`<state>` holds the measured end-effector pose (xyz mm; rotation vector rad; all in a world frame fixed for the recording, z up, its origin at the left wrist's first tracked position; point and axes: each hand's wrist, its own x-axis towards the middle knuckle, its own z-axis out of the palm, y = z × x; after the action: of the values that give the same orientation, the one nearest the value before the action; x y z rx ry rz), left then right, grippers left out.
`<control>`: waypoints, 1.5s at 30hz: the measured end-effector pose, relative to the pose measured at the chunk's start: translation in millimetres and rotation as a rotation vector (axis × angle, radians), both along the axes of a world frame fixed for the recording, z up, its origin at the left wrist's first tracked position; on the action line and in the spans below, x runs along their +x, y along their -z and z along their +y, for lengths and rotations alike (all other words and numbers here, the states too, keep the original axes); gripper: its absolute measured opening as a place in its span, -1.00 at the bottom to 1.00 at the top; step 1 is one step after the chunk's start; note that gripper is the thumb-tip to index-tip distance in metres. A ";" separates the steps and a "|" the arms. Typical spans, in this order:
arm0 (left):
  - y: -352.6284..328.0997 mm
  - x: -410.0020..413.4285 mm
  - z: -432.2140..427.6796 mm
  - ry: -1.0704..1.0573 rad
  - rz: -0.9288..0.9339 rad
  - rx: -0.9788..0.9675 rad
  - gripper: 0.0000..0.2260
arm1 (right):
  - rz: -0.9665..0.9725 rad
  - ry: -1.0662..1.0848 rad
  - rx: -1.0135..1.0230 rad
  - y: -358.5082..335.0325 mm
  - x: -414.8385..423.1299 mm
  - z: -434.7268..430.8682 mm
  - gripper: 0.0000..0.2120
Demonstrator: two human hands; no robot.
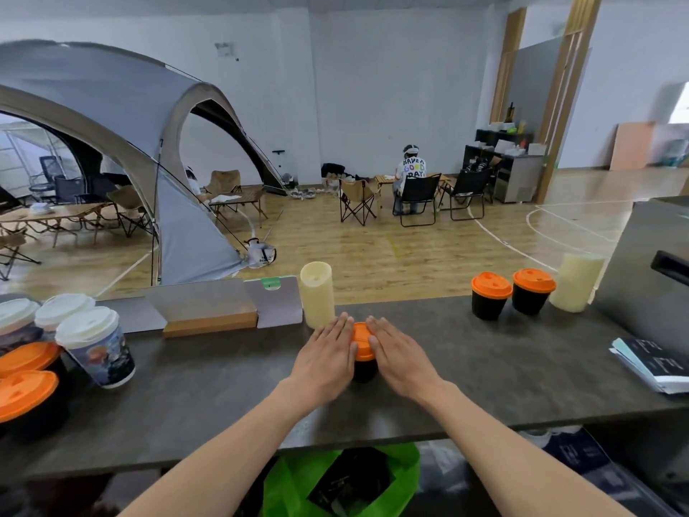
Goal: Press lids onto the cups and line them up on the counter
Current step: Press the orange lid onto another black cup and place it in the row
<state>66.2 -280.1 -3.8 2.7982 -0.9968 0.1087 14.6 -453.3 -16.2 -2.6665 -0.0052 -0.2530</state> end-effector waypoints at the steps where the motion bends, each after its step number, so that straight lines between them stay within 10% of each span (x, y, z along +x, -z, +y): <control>1: -0.2 0.1 0.0 0.002 0.011 -0.005 -0.46 | -0.006 0.004 0.003 0.8 0.8 -0.7 -0.51; 32: -17.5 29.6 3.2 -0.065 0.156 0.057 -0.46 | -0.055 0.230 -0.205 -11.4 6.5 22.0 -0.51; 45: 5.2 46.1 -2.8 -0.053 0.191 -0.002 -0.46 | -0.096 0.177 0.014 5.2 20.9 17.0 -0.58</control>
<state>112.3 -282.9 -9.0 2.7693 -0.8781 -0.1484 35.5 -436.3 -21.4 -2.6401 0.2027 -0.4354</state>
